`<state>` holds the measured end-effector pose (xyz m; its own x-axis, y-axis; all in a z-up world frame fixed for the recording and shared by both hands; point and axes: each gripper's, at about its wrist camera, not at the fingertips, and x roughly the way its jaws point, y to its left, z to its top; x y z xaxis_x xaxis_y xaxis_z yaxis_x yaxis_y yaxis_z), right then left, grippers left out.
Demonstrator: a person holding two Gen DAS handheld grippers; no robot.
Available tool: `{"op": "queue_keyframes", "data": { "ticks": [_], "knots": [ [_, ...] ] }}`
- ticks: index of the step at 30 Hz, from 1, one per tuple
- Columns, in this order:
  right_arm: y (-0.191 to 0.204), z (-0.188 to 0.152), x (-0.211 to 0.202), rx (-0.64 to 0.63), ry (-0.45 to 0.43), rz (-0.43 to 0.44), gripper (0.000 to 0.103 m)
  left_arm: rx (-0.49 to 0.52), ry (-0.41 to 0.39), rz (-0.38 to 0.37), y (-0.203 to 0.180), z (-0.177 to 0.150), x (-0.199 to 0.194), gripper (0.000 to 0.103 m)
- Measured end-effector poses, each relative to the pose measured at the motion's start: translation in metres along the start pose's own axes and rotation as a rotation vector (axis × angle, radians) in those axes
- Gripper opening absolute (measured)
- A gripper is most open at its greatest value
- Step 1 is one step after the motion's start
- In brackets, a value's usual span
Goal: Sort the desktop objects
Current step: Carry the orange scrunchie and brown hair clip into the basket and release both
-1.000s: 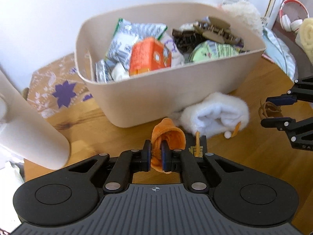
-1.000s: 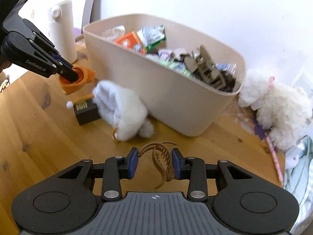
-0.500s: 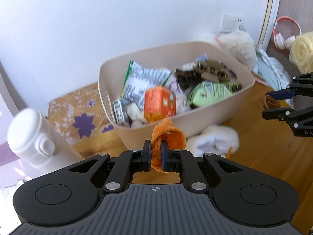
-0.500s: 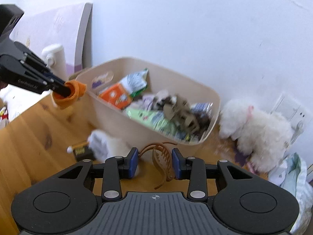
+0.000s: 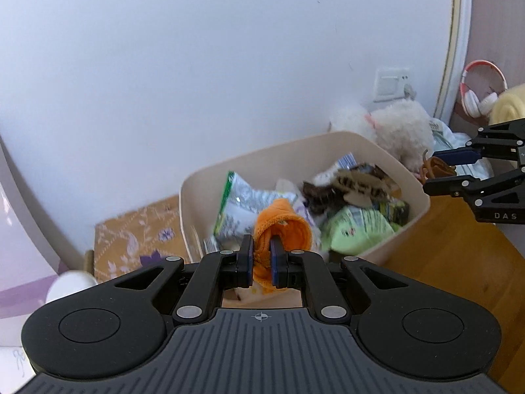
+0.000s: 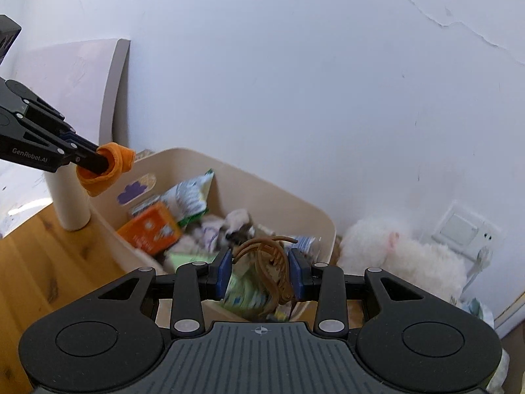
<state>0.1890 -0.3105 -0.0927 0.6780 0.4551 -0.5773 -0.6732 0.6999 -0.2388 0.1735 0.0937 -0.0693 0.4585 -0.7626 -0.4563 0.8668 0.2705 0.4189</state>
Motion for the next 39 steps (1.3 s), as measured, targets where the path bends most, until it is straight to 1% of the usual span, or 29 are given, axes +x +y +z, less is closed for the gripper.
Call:
{"op": "queue_keyframes", "data": {
  "ticks": [6, 12, 20, 23, 25, 28, 31, 33, 35, 37, 38, 39],
  "knots": [
    [0.000, 0.017, 0.022, -0.005, -0.016, -0.023, 0.035, -0.004, -0.015, 0.013, -0.002, 0.017, 0.012, 0.010],
    [0.001, 0.024, 0.045, 0.022, -0.007, -0.057, 0.035, -0.022, 0.001, 0.032, -0.006, 0.025, 0.034, 0.010],
    [-0.001, 0.023, 0.080, 0.069, 0.049, -0.091, 0.035, -0.057, 0.076, 0.086, -0.005, 0.024, 0.077, 0.010],
    [0.001, 0.020, 0.090, 0.064, 0.068, -0.103, 0.035, -0.069, 0.105, 0.102, -0.004, 0.020, 0.089, 0.010],
    [0.004, 0.017, 0.096, 0.040, 0.077, -0.113, 0.035, -0.063, 0.108, 0.117, -0.006, 0.018, 0.094, 0.010],
    [0.010, 0.017, 0.103, 0.028, 0.082, -0.112, 0.035, -0.046, 0.103, 0.119, -0.009, 0.015, 0.094, 0.010],
    [0.016, 0.019, 0.107, 0.013, 0.098, -0.094, 0.035, -0.035, 0.107, 0.126, -0.011, 0.014, 0.098, 0.010],
    [0.021, 0.016, 0.108, -0.004, 0.111, -0.087, 0.045, -0.042, 0.110, 0.129, -0.010, 0.013, 0.099, 0.010],
    [0.024, 0.013, 0.106, -0.022, 0.105, -0.090, 0.046, -0.051, 0.111, 0.125, -0.009, 0.012, 0.098, 0.010],
    [0.024, 0.011, 0.100, -0.034, 0.077, -0.098, 0.053, -0.062, 0.113, 0.116, -0.007, 0.010, 0.097, 0.011],
    [0.024, 0.010, 0.097, -0.036, 0.070, -0.094, 0.060, -0.063, 0.114, 0.114, -0.006, 0.010, 0.097, 0.016],
    [0.024, 0.010, 0.094, -0.039, 0.064, -0.092, 0.066, -0.064, 0.114, 0.117, -0.006, 0.009, 0.096, 0.029]
  ]
}}
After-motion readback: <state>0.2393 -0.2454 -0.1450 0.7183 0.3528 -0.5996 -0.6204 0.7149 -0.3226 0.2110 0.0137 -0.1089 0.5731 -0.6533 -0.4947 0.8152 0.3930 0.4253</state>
